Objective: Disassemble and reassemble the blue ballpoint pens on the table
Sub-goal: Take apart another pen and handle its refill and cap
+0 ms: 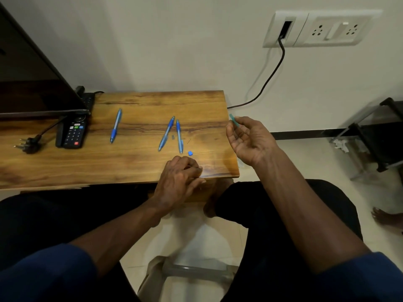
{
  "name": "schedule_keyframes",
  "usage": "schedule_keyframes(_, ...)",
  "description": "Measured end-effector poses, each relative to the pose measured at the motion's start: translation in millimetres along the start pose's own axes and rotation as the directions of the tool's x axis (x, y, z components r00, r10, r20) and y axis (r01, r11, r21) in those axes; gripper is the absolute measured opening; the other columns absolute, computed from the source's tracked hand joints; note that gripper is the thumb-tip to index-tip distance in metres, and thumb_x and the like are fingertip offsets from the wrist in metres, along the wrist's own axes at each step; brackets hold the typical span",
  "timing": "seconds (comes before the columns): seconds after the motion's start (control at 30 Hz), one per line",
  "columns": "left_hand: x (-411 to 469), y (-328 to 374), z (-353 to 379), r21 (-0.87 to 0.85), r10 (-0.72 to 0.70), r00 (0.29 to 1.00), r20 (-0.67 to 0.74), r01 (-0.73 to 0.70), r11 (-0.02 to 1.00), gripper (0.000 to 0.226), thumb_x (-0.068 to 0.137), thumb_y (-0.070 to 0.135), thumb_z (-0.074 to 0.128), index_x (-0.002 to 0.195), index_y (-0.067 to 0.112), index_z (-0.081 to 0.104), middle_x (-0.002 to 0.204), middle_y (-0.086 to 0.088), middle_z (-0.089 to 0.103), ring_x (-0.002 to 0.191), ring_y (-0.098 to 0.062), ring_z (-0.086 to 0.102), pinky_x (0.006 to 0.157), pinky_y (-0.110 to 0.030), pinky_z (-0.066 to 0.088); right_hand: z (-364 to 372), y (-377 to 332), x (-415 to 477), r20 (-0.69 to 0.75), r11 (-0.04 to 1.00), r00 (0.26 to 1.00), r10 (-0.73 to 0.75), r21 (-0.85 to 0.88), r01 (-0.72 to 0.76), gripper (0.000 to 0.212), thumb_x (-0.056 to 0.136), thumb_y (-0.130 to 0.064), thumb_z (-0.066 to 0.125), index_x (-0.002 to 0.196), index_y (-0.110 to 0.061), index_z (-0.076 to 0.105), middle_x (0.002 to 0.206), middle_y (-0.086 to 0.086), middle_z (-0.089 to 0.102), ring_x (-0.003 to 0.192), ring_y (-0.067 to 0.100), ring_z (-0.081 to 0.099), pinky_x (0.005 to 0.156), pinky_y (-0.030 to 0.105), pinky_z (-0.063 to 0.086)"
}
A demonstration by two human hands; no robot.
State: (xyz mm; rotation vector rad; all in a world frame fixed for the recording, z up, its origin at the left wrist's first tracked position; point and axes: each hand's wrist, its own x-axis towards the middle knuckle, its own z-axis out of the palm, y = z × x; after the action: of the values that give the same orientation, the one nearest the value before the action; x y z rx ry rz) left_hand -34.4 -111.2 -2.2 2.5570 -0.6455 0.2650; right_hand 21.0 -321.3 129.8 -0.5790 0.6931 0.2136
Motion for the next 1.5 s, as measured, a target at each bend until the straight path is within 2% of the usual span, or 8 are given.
schedule_keyframes(0.4,-12,-4,11,-0.018,0.11,0.989,-0.1,-0.112,0.994,0.007,0.093,0.017,0.078,0.097,0.012,0.078,0.099,-0.001,0.068,0.087,-0.022,0.059,0.077,-0.04,0.048,5,10,4,-0.02,1.0,1.0,-0.007,-0.009,0.007,0.039,0.091,0.0,0.068,0.128,0.007,0.062,0.092,0.018,0.067,0.075,0.018,0.068,0.063,0.025,0.062)
schedule_keyframes(0.73,0,-6,3,0.156,0.336,0.941,0.02,-0.335,0.929,0.014,0.086,0.007,0.081,0.095,0.006,0.071,0.095,-0.012,0.066,0.075,-0.028,0.06,0.062,-0.043,0.05,17,9,1,-0.007,0.998,0.998,-0.055,0.041,0.055,0.035,0.091,0.0,0.068,0.124,0.009,0.063,0.082,0.016,0.066,0.066,0.018,0.067,0.059,0.024,0.06)
schedule_keyframes(0.93,4,-9,-4,0.257,0.435,0.896,0.089,-0.443,0.859,0.017,0.092,0.01,0.077,0.106,0.004,0.07,0.104,-0.016,0.067,0.084,-0.03,0.063,0.067,-0.042,0.05,16,8,1,-0.022,0.997,0.998,-0.057,0.051,0.058,0.033,0.09,0.0,0.069,0.122,0.009,0.064,0.083,0.016,0.066,0.068,0.017,0.067,0.057,0.024,0.059)
schedule_keyframes(1.13,8,-3,-12,0.26,0.305,0.949,0.072,-0.314,0.913,0.023,0.102,0.032,0.054,0.104,0.016,0.07,0.11,-0.005,0.069,0.091,-0.025,0.064,0.077,-0.041,0.044,17,5,3,-0.003,0.999,1.0,-0.027,0.04,0.027,0.034,0.091,-0.002,0.069,0.123,0.007,0.064,0.082,0.015,0.067,0.068,0.017,0.068,0.058,0.024,0.059)
schedule_keyframes(1.27,31,13,-44,-0.125,-0.028,0.994,-0.109,0.014,0.992,0.01,0.1,0.03,0.063,0.098,0.022,0.069,0.1,0.01,0.067,0.094,-0.011,0.061,0.086,-0.034,0.043,25,6,5,0.016,0.999,1.0,-0.017,0.033,0.016,0.033,0.091,-0.003,0.068,0.123,0.007,0.064,0.079,0.013,0.066,0.068,0.017,0.067,0.058,0.024,0.059)
schedule_keyframes(1.33,49,17,-61,-0.516,-0.341,0.932,-0.119,0.235,0.823,0.011,0.099,0.024,0.07,0.095,0.015,0.074,0.093,0.007,0.072,0.087,-0.008,0.066,0.079,-0.024,0.049,30,7,6,0.016,0.999,1.0,-0.017,0.038,0.017,0.034,0.091,-0.002,0.068,0.123,0.007,0.064,0.08,0.014,0.065,0.069,0.018,0.067,0.058,0.024,0.059)
schedule_keyframes(1.4,67,17,-79,-0.801,-0.588,0.808,0.045,0.381,0.461,0.017,0.1,0.022,0.07,0.098,0.007,0.077,0.091,-0.001,0.072,0.082,-0.006,0.064,0.071,-0.02,0.05,37,8,7,0.02,0.999,1.0,-0.009,0.043,0.008,0.034,0.091,-0.002,0.067,0.123,0.008,0.064,0.08,0.014,0.065,0.069,0.018,0.067,0.058,0.024,0.059)
schedule_keyframes(1.5,84,14,-100,-0.941,-0.674,0.696,0.248,0.34,0.005,0.016,0.099,0.022,0.067,0.09,0.012,0.076,0.085,0.0,0.069,0.074,-0.006,0.06,0.063,-0.019,0.047,48,13,10,0.025,0.999,1.0,-0.003,0.032,0.002,0.035,0.092,-0.001,0.066,0.125,0.009,0.063,0.078,0.015,0.065,0.068,0.019,0.066,0.055,0.024,0.058)
